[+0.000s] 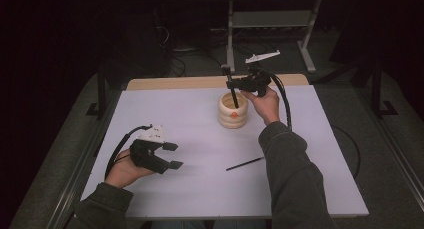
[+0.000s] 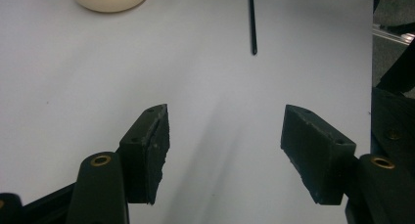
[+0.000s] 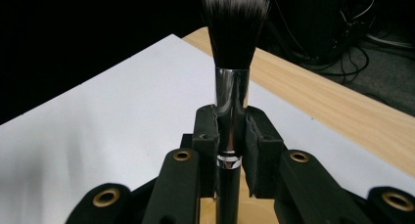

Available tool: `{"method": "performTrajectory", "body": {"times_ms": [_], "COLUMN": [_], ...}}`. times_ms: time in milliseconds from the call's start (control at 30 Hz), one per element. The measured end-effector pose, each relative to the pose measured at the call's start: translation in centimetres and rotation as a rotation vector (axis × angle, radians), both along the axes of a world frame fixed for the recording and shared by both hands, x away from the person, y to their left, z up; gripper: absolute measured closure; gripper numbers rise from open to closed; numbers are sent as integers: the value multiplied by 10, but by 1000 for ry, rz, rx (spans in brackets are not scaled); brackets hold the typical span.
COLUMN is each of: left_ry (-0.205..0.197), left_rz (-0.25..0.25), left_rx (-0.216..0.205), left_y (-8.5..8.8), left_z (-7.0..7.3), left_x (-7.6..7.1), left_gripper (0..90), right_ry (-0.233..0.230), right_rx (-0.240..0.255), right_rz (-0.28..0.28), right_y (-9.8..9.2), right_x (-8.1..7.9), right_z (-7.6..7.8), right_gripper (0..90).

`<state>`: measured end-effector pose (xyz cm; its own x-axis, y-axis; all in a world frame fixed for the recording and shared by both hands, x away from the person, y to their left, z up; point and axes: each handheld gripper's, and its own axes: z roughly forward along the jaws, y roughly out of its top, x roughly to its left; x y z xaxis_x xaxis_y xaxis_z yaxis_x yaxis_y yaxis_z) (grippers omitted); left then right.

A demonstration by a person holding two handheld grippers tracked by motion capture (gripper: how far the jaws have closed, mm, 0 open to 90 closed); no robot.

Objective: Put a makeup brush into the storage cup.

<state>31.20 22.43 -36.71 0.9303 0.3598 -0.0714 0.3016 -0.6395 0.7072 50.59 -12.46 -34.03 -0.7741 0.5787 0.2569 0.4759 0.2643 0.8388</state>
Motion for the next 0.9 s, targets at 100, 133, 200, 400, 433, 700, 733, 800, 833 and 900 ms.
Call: {"method": "performTrajectory", "body": {"times_ms": [100,133,200,400,433,700,733,800,833,900], "left_ry": [-4,-4,-17,6,9,12,11,2,6,13], "left_rz": [-3,0,-12,-2,-1,7,5,-5,-2,-1], "left_rx": [3,2,11,4,3,-8,-12,-1,0,-10], "left_y": [1,1,1,-1,-1,-5,-5,-7,-8,-10], "left_z": [1,1,1,-1,-1,-1,-1,-1,-1,0], "left_x": [1,1,2,1,1,2,2,3,3,4], "left_gripper": [346,346,346,347,348,348,347,347,347,348], "right_ry": [4,13,22,32,32,34,33,10,9,12], "right_rx": [-9,-12,-16,-20,-20,-7,-7,-8,-11,-8], "right_rz": [-2,-2,1,0,-5,-34,-29,-17,-13,-1], "right_y": [-1,0,0,1,0,-13,-15,-19,-21,-26], "right_x": [-1,-2,-2,-4,-4,-16,-18,-25,-28,-34], "right_z": [-2,-3,-4,-4,-4,-3,-2,0,1,2], "right_gripper": [758,757,757,686,663,567,558,556,543,534]}}
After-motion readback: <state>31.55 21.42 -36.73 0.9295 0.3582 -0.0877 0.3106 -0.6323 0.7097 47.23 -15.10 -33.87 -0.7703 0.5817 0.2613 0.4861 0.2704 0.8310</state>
